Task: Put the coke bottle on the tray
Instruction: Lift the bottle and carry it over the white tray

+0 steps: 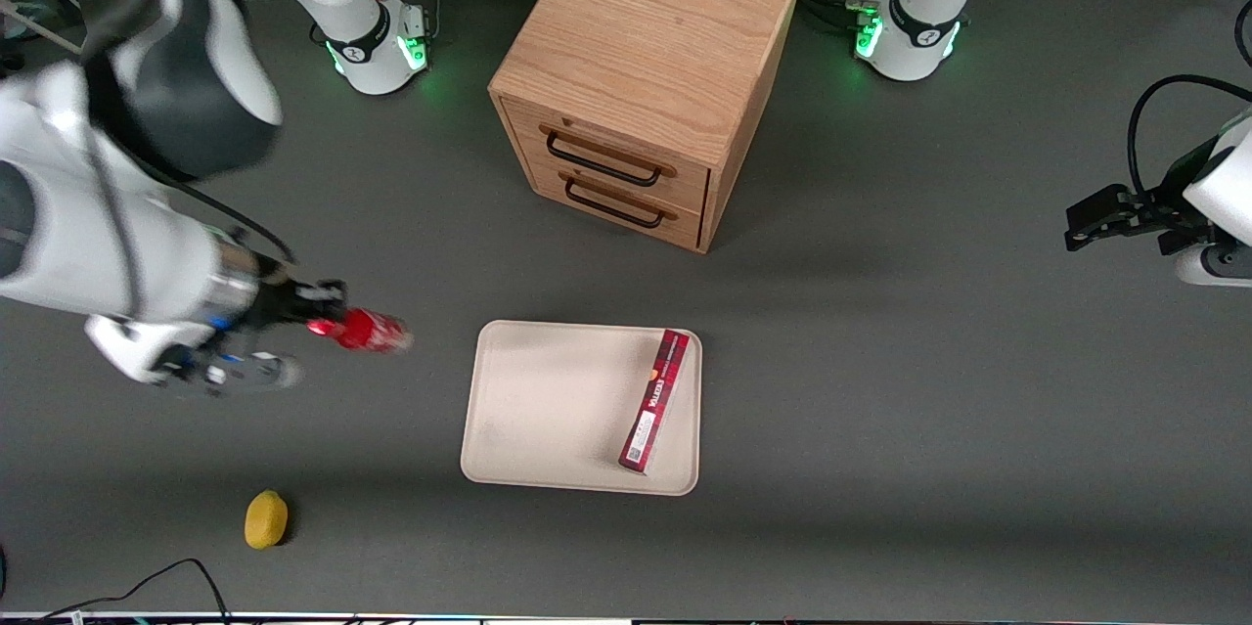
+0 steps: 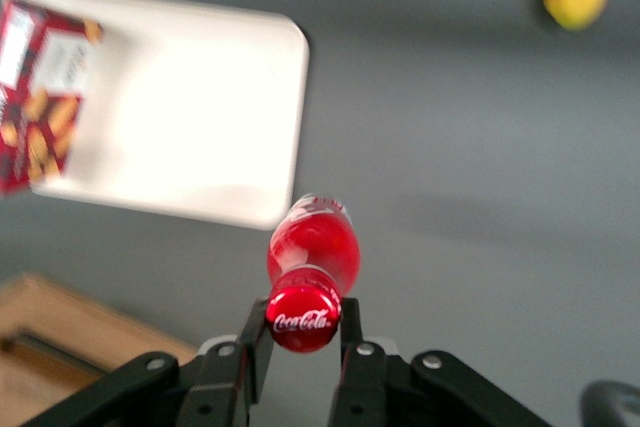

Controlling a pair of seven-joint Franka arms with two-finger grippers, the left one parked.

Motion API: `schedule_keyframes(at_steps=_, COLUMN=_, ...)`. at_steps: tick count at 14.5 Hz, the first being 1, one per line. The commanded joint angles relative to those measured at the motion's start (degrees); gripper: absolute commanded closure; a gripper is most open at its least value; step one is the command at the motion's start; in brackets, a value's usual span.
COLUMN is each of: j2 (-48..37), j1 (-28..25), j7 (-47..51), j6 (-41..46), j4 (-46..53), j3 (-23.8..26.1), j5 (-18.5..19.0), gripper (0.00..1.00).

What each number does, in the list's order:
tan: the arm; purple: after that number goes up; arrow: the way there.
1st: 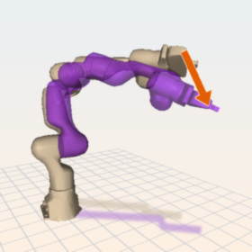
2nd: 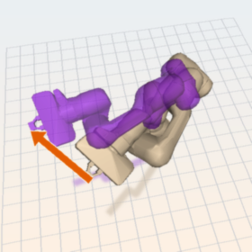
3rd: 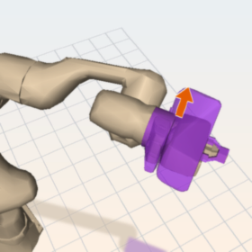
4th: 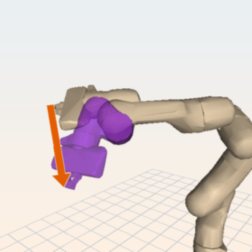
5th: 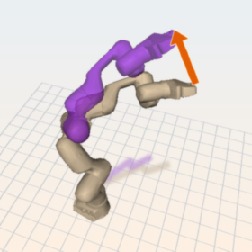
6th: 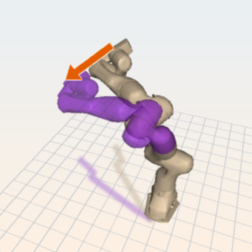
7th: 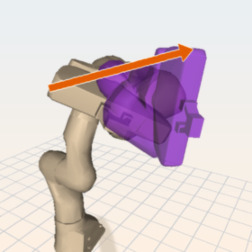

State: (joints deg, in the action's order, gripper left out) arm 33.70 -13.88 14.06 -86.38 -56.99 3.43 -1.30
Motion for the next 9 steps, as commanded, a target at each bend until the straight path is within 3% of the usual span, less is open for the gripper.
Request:
schedule_keyframes(at_steps=1, j2=7.59, j1=-2.54, j7=5.70, j6=-7.19, j4=4.52, j3=-0.97, j5=0.60, gripper=1.00)
schedule_keyframes(at_steps=9, j2=14.12, j1=-5.89, j7=9.84, j6=-24.25, j4=-0.22, j3=-2.29, j5=1.21, gripper=1.00)
